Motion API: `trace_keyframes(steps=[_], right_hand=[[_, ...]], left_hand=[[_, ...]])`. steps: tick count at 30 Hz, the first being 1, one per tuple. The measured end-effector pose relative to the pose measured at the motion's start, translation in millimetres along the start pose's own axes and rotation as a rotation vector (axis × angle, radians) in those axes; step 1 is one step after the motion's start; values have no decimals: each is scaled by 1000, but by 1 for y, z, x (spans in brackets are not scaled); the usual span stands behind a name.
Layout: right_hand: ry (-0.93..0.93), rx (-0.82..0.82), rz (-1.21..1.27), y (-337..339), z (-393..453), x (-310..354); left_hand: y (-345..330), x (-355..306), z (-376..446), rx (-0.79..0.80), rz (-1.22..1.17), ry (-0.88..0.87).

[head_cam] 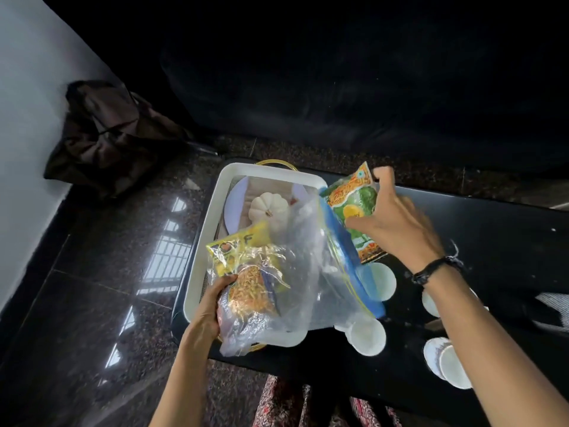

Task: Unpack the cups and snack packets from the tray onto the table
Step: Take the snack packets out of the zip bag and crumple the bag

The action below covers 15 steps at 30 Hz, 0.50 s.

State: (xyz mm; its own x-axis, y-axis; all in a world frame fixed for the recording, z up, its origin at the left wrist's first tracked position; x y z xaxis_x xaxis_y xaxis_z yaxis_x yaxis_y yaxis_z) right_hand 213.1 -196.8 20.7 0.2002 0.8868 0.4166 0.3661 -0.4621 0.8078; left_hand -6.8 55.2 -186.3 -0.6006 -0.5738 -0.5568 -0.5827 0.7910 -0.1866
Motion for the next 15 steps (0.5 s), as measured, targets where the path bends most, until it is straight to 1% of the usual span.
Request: trace_keyframes(steps=[3,6,10,13,15], right_hand=[[59,17,146,1,3,22],[31,115,333,-22,13,38],[-105,333,552,-92,34,52],[-178,397,635,-142,50,65],[-286,405,694,-170,63,68]], left_hand=[[7,2,1,15,63,39],[7,3,5,23,65,43],[6,2,13,6,20,6],[1,3,18,32,-26,-1],[0,4,20,43,-34,6]])
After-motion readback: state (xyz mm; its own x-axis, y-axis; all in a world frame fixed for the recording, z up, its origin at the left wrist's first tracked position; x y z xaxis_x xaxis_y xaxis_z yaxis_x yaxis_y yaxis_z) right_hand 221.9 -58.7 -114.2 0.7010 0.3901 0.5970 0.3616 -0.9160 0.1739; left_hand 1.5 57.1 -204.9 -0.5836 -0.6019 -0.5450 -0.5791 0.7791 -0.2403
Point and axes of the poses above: each hand's wrist, its own z-axis towards the middle knuckle, its own y-axis out of the back of the hand, x = y × z, the point moved 10 cm from there along z, towards the middle knuckle, and after that the axes turned 11 degrees about -y, right-handed, at the moved point
